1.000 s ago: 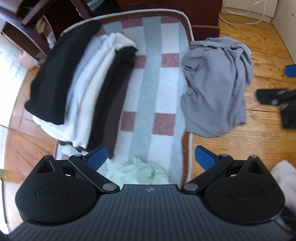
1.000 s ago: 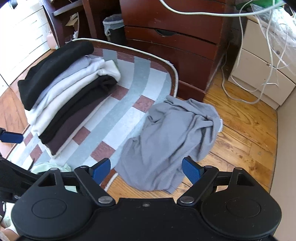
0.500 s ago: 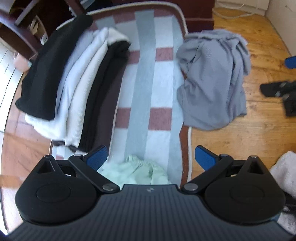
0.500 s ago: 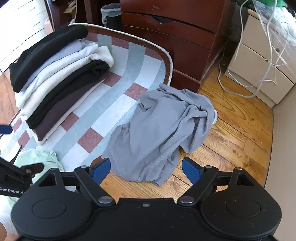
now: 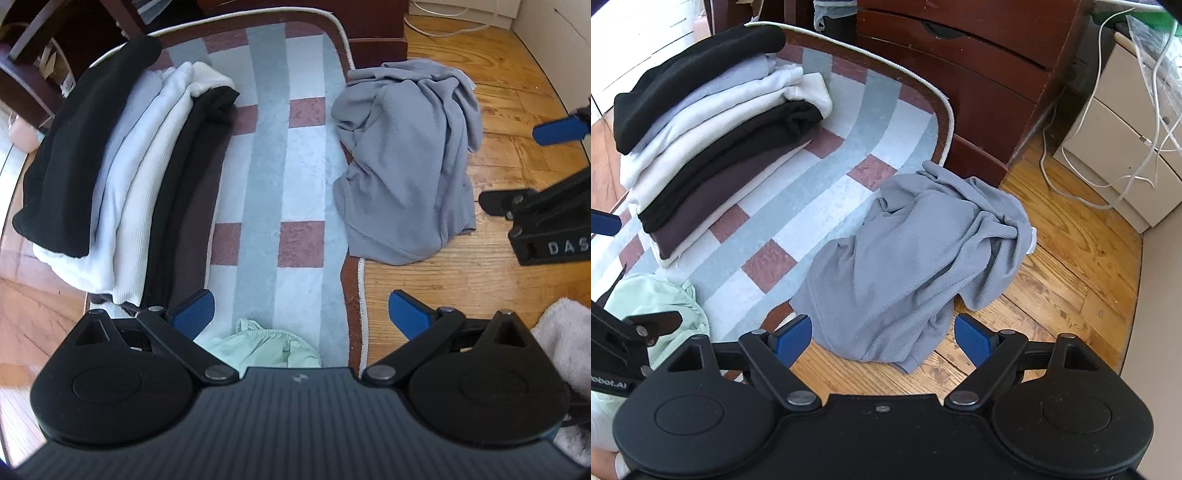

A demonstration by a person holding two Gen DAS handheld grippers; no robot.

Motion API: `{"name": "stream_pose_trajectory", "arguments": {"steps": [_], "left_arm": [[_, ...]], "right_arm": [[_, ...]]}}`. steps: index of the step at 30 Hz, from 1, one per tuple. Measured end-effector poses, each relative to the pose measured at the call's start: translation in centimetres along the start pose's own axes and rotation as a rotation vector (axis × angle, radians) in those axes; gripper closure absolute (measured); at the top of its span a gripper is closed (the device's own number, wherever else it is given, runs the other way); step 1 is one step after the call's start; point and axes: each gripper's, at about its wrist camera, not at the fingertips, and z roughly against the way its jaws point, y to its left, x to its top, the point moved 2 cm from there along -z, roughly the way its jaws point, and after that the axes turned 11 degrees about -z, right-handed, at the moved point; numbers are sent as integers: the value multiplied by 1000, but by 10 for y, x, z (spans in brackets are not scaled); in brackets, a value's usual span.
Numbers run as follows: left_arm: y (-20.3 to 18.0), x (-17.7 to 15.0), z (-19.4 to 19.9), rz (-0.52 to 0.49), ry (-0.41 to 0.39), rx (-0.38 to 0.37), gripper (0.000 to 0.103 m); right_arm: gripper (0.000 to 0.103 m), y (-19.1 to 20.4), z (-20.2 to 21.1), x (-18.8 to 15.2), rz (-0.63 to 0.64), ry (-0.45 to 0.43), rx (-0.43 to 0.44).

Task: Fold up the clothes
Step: 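Move both grippers toward the crumpled grey shirt on the blanket, then grasp the grey shirt with the right gripper while the left gripper grasps it too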

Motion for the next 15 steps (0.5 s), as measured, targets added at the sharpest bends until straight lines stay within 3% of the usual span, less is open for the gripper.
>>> {"name": "stream_pose_trajectory", "arguments": {"steps": [3, 5, 12, 15], "left_arm": [[-3, 10, -6, -70, -6, -1, 1], [16, 9, -11, -120, -29, -14, 1], [26, 8, -41, -139, -8, -60, 3], [20, 16, -63, -157, 33, -69, 4]], "right_arm": [[15, 4, -4, 0, 2, 9, 11], [15, 4, -5, -4, 6, 6, 23], [16, -10, -33, -6, -19, -35, 87], [17, -9, -54, -12, 57, -57, -12]]}}
